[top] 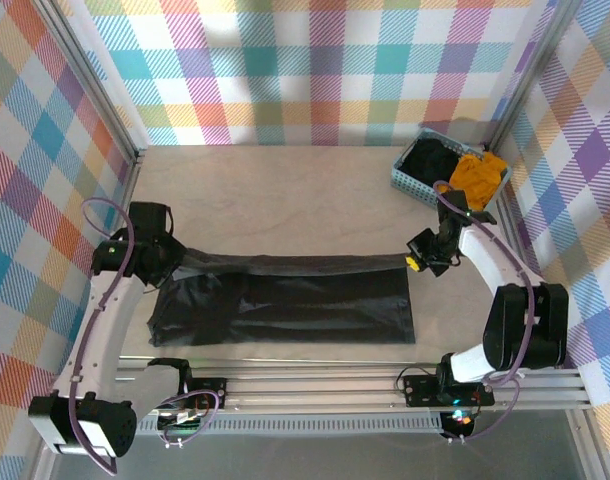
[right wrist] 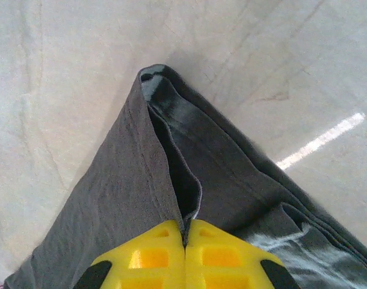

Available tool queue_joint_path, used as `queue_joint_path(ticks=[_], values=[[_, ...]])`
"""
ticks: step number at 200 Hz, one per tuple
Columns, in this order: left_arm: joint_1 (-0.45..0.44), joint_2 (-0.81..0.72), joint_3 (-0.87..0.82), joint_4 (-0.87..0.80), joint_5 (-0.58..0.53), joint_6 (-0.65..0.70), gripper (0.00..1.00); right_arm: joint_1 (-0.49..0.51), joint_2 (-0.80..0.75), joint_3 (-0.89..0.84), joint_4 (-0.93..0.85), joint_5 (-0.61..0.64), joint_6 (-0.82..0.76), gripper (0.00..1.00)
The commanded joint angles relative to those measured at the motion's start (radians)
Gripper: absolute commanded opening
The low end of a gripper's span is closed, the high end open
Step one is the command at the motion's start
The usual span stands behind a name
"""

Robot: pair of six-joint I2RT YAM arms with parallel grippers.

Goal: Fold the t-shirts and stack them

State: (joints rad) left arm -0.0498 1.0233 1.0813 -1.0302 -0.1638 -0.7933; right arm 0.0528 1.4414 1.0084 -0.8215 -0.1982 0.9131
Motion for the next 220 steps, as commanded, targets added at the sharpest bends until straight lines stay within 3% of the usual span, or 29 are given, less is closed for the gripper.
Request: queue_joint_path(ticks=[1, 45, 92, 170, 199, 220], values=[[-0.002, -0.037, -0.046, -0.075, -0.035, -0.010, 0.00, 0.017, -0.026, -0.046, -0.064, 0.023, -0.017, 0.00], [-0.009, -0.126, -0.182, -0.091, -0.020, -0.049, 0.00, 0.034, -0.015, -0.126, -0.056, 0.060, -0.029, 0.00], [-0.021, -0.129, -0.320, -0.066, 0.033, -0.079, 0.00, 0.038, 0.097, -0.136, -0.034, 0.079, -0.058, 0.00], [-0.052, -0.155, -0.397, -0.027, 0.075, -0.124, 0.00, 0.042, 0.196, -0.092, -0.086, 0.149, -0.043, 0.00], [-0.070, -0.166, -0.390, -0.045, 0.075, -0.126, 0.00, 0.087, 0.138, -0.030, -0.101, 0.260, -0.026, 0.32], [-0.072, -0.155, -0.406, -0.055, 0.086, -0.117, 0.00, 0.174, 0.139, 0.082, -0.094, 0.280, -0.063, 0.37]])
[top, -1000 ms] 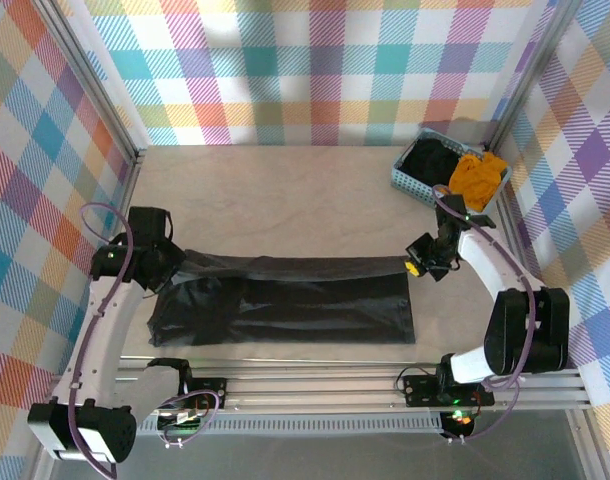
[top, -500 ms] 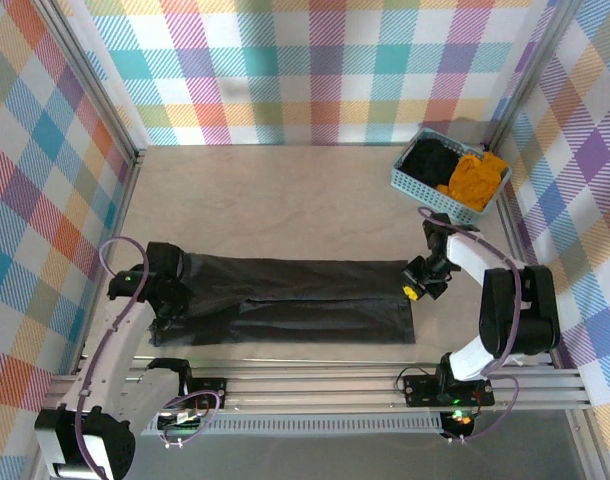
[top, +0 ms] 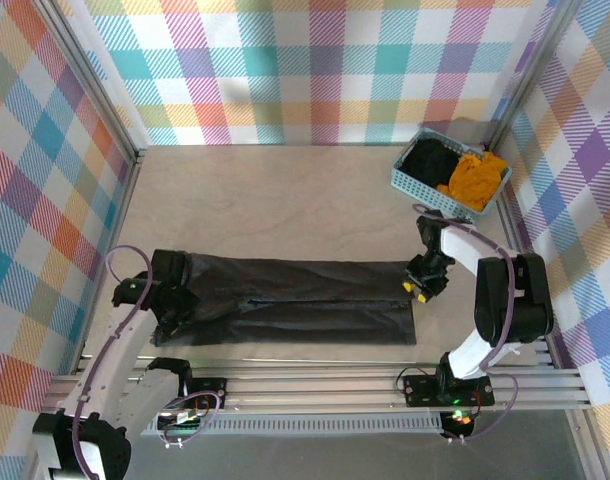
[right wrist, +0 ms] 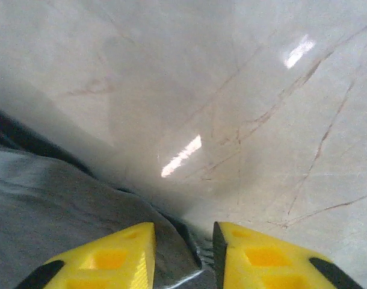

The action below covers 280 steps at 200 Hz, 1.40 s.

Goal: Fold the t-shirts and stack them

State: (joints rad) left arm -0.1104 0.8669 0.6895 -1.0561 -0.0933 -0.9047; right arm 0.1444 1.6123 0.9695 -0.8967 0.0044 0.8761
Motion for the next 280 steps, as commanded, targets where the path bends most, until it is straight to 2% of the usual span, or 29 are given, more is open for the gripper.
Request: queue_joint_path(ticks=[1, 26, 50, 57, 72, 80, 90, 107, 138, 157, 168, 182, 194, 217, 235, 267, 280], values=[[-0.013, 0.002, -0.016, -0.029, 0.015, -0.005, 0.00, 0.088, -0.030, 0.126, -0.020, 0.078, -0.028, 0.37], [-0.013, 0.012, -0.036, -0.020, 0.011, -0.017, 0.00, 0.208, -0.001, 0.207, 0.052, 0.057, -0.096, 0.35], [-0.013, 0.036, -0.016, -0.012, 0.016, -0.030, 0.00, 0.243, 0.041, 0.201, 0.128, -0.034, -0.114, 0.33], [-0.012, 0.042, -0.003, -0.007, 0.024, -0.029, 0.08, 0.244, 0.056, 0.201, 0.136, -0.047, -0.110, 0.33], [-0.013, 0.054, 0.044, 0.001, 0.031, -0.023, 0.37, 0.244, 0.080, 0.191, 0.147, -0.070, -0.107, 0.32], [-0.009, 0.071, 0.090, -0.004, 0.021, -0.017, 0.45, 0.245, 0.089, 0.189, 0.153, -0.082, -0.116, 0.32], [0.012, 0.111, 0.158, -0.001, 0.018, -0.001, 0.47, 0.247, 0.098, 0.181, 0.163, -0.100, -0.121, 0.31], [0.107, 0.226, 0.261, 0.025, 0.056, 0.037, 0.47, 0.246, 0.118, 0.163, 0.166, -0.130, -0.110, 0.30], [0.294, 0.492, 0.339, 0.219, 0.126, 0.072, 0.42, 0.247, 0.192, 0.155, 0.179, -0.178, -0.096, 0.28], [0.390, 0.686, 0.359, 0.361, 0.260, 0.064, 0.39, 0.244, 0.264, 0.179, 0.169, -0.186, -0.078, 0.26], [0.425, 0.764, 0.386, 0.418, 0.283, 0.072, 0.39, 0.237, 0.298, 0.199, 0.151, -0.169, -0.074, 0.26], [0.434, 0.814, 0.412, 0.499, 0.294, 0.108, 0.41, 0.225, 0.336, 0.232, 0.126, -0.147, -0.076, 0.27], [0.433, 0.868, 0.445, 0.502, 0.308, 0.134, 0.40, 0.213, 0.371, 0.264, 0.096, -0.142, -0.073, 0.26], [0.440, 0.990, 0.499, 0.434, 0.279, 0.182, 0.13, 0.193, 0.420, 0.320, 0.057, -0.124, -0.071, 0.26], [0.479, 1.059, 0.503, 0.476, 0.264, 0.171, 0.00, 0.171, 0.461, 0.361, 0.044, -0.122, -0.072, 0.26], [0.490, 1.087, 0.608, 0.497, 0.259, 0.179, 0.00, 0.144, 0.498, 0.450, 0.079, -0.127, -0.107, 0.25], [0.483, 1.019, 0.626, 0.470, 0.228, 0.206, 0.12, 0.151, 0.481, 0.493, 0.096, -0.121, -0.137, 0.25]])
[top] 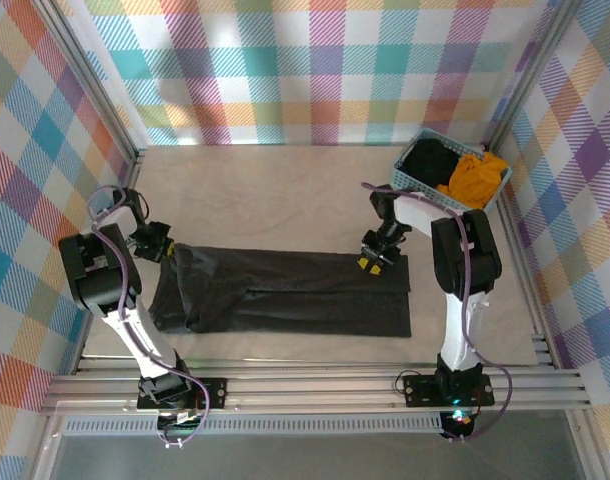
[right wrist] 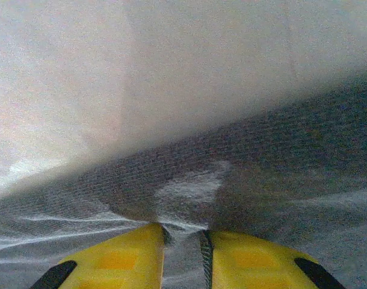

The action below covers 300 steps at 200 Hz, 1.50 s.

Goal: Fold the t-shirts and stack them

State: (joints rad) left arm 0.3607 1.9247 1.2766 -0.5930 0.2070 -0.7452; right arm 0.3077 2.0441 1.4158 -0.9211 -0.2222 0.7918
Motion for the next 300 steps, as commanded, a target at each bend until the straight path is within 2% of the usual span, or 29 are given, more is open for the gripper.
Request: queue_joint_path(ticks=[1, 10, 19, 31, 41, 50, 60, 76, 90, 134, 180, 193, 210, 251, 300], values=[[0.011, -0.046, 0.039, 0.004, -0.075, 0.048, 0.12, -0.012, 0.045, 0.050, 0.120, 0.108, -0.054, 0.25], [0.001, -0.118, 0.030, -0.016, -0.104, 0.067, 0.23, -0.002, 0.018, 0.068, 0.127, 0.128, -0.067, 0.25], [-0.012, -0.195, 0.002, -0.045, -0.137, 0.073, 0.40, 0.008, -0.015, 0.072, 0.134, 0.141, -0.075, 0.26], [-0.036, -0.280, -0.049, -0.084, -0.153, 0.055, 0.48, 0.028, -0.062, 0.057, 0.152, 0.152, -0.078, 0.28], [-0.065, -0.353, -0.105, -0.096, -0.149, 0.024, 0.49, 0.046, -0.095, 0.039, 0.166, 0.151, -0.077, 0.29], [-0.141, -0.404, -0.161, -0.085, -0.132, -0.004, 0.48, 0.065, -0.111, 0.024, 0.178, 0.134, -0.078, 0.29], [-0.218, -0.440, -0.213, -0.056, -0.098, -0.024, 0.42, 0.083, -0.119, 0.012, 0.187, 0.110, -0.080, 0.30], [-0.320, -0.431, -0.267, 0.001, 0.005, -0.006, 0.39, 0.100, -0.130, -0.018, 0.222, 0.064, -0.079, 0.31], [-0.370, -0.406, -0.292, -0.024, 0.021, 0.052, 0.40, 0.099, -0.143, -0.040, 0.242, 0.024, -0.075, 0.33], [-0.394, -0.386, -0.390, -0.006, 0.111, 0.163, 0.44, 0.100, -0.214, -0.059, 0.237, -0.016, -0.116, 0.35], [-0.404, -0.394, -0.415, 0.028, 0.046, 0.176, 0.44, 0.101, -0.354, -0.194, 0.270, -0.017, -0.079, 0.36], [-0.406, -0.398, -0.416, 0.027, 0.044, 0.179, 0.42, 0.100, -0.393, -0.242, 0.286, -0.016, -0.060, 0.36], [-0.411, -0.408, -0.427, 0.023, 0.052, 0.181, 0.35, 0.100, -0.435, -0.291, 0.295, -0.009, -0.042, 0.37], [-0.429, -0.483, -0.441, -0.045, 0.060, 0.087, 0.00, 0.102, -0.490, -0.328, 0.284, 0.033, -0.016, 0.37], [-0.479, -0.597, -0.469, -0.134, 0.076, -0.139, 0.00, 0.101, -0.539, -0.381, 0.296, 0.048, -0.009, 0.37]])
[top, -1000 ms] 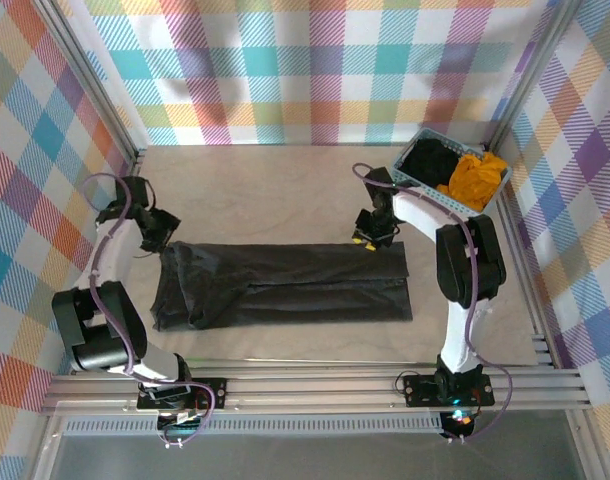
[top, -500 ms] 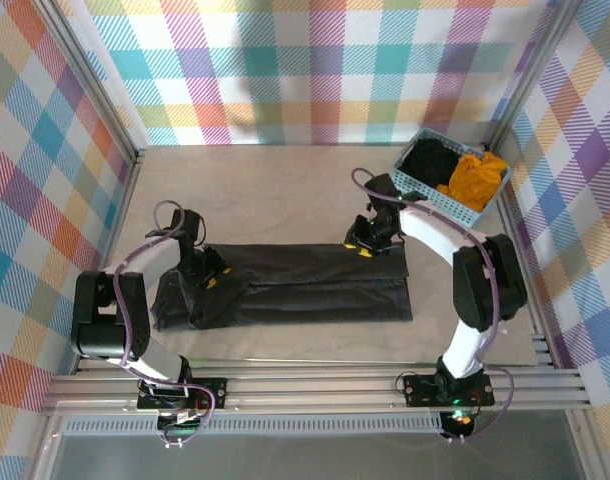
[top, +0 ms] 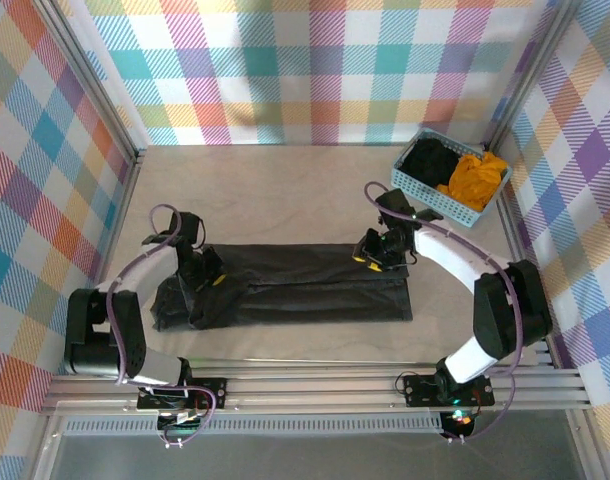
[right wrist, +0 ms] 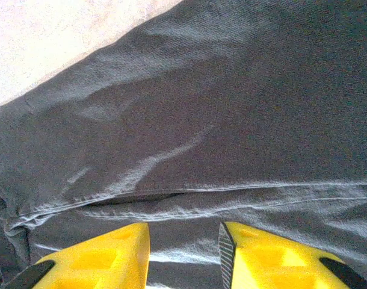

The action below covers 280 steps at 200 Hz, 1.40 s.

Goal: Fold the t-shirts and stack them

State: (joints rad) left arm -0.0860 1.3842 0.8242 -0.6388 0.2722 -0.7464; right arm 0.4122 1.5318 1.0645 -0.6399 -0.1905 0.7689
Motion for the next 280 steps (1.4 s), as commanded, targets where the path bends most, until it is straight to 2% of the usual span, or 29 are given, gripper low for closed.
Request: queue_joint_path(ticks=[1, 46, 72, 92, 114, 135, 211, 280], values=[[-0.034, -0.057, -0.017, -0.091, 0.010, -0.142, 0.00, -0.004, -0.027, -0.030, 0.014, 0.015, 0.014, 0.37], [-0.063, -0.211, -0.091, -0.099, -0.006, -0.341, 0.00, -0.003, 0.022, -0.004, 0.004, -0.026, -0.006, 0.37], [-0.074, -0.262, -0.093, -0.092, -0.051, -0.360, 0.00, -0.003, 0.056, 0.018, -0.006, -0.044, -0.028, 0.37], [-0.068, -0.241, -0.071, -0.072, -0.073, -0.294, 0.18, -0.003, 0.050, 0.004, 0.009, -0.055, -0.033, 0.37], [-0.060, -0.213, -0.070, 0.005, -0.047, -0.212, 0.38, -0.003, -0.003, -0.063, 0.118, -0.088, -0.034, 0.40], [-0.053, -0.191, -0.078, 0.045, -0.062, -0.111, 0.46, -0.003, -0.033, -0.107, 0.192, -0.105, -0.017, 0.44], [-0.018, -0.129, -0.145, 0.109, -0.051, 0.088, 0.49, -0.003, -0.033, -0.130, 0.214, -0.129, 0.017, 0.47], [-0.016, -0.135, -0.201, 0.160, -0.054, 0.134, 0.45, -0.002, -0.025, -0.128, 0.216, -0.119, 0.040, 0.47]])
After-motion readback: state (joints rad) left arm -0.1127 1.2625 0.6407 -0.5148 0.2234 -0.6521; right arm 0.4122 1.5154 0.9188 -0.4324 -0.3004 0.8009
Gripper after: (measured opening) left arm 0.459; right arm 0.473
